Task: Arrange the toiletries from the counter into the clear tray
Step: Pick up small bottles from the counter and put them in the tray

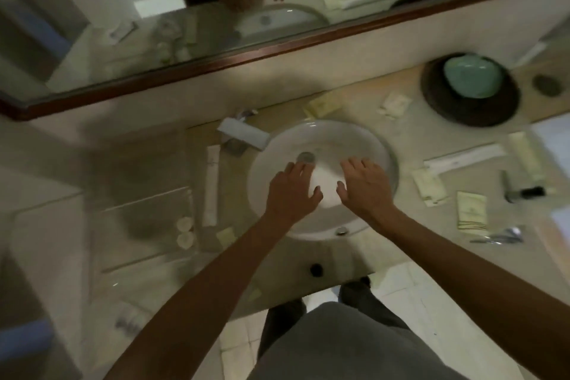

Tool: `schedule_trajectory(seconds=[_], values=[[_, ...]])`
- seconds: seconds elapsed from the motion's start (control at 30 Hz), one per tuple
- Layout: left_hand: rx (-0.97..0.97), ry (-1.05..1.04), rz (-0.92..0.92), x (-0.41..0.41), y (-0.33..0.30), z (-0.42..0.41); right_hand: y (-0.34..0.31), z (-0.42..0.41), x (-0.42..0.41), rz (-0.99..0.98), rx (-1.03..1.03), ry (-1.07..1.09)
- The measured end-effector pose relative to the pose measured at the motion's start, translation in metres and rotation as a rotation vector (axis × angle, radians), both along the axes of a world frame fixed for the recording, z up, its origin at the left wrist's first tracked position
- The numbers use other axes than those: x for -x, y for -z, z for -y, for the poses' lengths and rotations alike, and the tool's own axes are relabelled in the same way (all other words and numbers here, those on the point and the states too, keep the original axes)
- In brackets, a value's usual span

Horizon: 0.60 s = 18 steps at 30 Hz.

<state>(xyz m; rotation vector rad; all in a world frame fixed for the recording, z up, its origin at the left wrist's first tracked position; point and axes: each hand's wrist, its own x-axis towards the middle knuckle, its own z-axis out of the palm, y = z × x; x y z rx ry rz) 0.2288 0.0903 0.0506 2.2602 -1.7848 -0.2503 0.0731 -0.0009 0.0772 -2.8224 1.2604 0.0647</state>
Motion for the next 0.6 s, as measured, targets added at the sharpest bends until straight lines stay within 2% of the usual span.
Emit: schedule_trajectory(seconds=[0.13,0.27,0.43,0.6], values=[[-0.043,0.1,-0.052,0.108,0.003,0.074,-0.011,0.051,0.1,0.091,0.009,0.19],[-0.095,0.24,-0.084,0.207,0.019,0.128,-0.014,0.099,0.181,0.155,0.024,0.256],[-0.157,0.327,-0.153,0.296,0.031,0.179,-0.012,0.149,0.256,0.093,-0.002,0.351],[-0.215,0.361,-0.126,0.336,0.036,0.21,-0.002,0.181,0.305,-0.059,-0.072,0.453]])
